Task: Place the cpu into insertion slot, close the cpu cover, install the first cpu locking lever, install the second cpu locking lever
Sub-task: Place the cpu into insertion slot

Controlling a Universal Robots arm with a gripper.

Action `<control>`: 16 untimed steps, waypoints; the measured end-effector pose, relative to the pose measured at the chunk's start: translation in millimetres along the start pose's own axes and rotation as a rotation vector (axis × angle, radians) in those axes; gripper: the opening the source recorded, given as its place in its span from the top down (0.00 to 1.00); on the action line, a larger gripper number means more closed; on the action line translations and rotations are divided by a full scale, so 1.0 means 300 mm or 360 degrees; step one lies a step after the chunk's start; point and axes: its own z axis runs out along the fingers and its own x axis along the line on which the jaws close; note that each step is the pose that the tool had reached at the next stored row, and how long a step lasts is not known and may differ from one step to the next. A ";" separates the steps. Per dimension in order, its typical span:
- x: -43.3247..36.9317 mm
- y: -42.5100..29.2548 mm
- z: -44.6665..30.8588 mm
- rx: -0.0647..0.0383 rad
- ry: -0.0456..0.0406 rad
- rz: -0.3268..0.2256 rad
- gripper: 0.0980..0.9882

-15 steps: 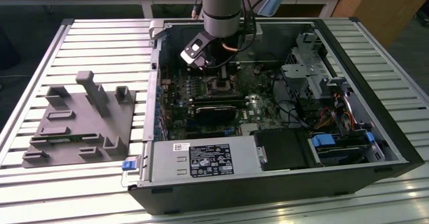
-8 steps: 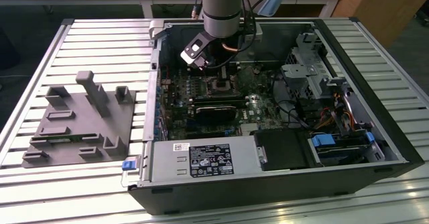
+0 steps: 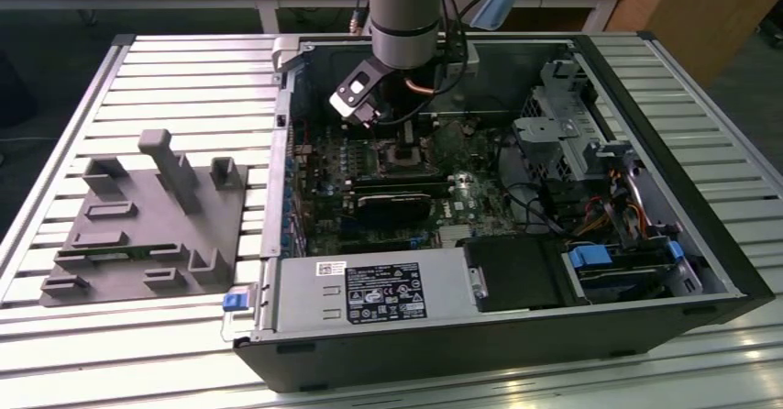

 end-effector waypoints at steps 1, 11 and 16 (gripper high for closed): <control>0.000 0.000 -0.003 0.0000 0.0000 0.0000 0.99; 0.000 0.005 -0.074 -0.0008 -0.0001 0.0000 0.99; 0.000 0.008 -0.116 -0.0015 -0.0001 0.0000 0.99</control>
